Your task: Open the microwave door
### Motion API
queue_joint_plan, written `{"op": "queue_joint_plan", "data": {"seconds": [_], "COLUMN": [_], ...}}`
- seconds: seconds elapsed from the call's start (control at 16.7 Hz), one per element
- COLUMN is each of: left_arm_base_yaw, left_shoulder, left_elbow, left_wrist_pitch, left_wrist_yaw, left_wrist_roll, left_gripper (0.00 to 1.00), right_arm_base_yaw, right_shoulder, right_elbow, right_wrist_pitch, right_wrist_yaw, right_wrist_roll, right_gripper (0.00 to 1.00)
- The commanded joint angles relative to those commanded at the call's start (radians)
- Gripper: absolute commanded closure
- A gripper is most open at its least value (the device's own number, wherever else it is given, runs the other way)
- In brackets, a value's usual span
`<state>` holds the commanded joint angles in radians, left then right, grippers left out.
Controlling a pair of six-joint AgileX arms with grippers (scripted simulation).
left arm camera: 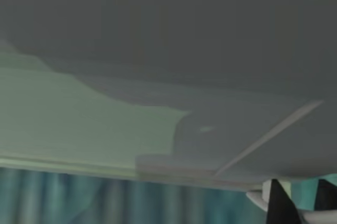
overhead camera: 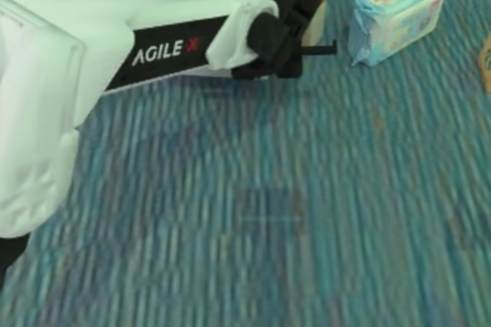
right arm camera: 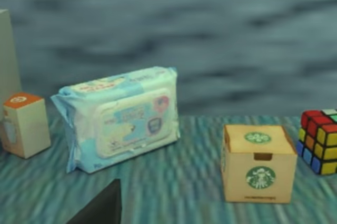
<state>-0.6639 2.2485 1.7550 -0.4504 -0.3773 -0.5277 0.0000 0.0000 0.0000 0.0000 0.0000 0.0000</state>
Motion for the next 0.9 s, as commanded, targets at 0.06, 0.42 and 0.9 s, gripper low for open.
{"op": "queue_joint_plan", "data": {"seconds": [0.06,0.42,0.9], "left_arm_base_yaw": [0.001,0.003,0.003], "left_shoulder": [-0.009,-0.016,-0.016], "left_elbow": [-0.014,-0.034,-0.034], "left_wrist_pitch": [0.01,0.017,0.017], "left_wrist_yaw": [0.005,0.01,0.01], "left_wrist_roll": [0.01,0.022,0.022], "left_gripper": [1.0,1.0,1.0], "right_arm_base_yaw": [0.0,0.0,0.0], "right_shoulder": [0.0,0.0,0.0], "right_elbow": [0.0,0.0,0.0], "right_wrist_pitch": [0.0,0.0,0.0], "right_wrist_yaw": [0.0,0.0,0.0], "right_wrist_roll": [0.0,0.0,0.0], "right_gripper": [0.0,0.0,0.0]}}
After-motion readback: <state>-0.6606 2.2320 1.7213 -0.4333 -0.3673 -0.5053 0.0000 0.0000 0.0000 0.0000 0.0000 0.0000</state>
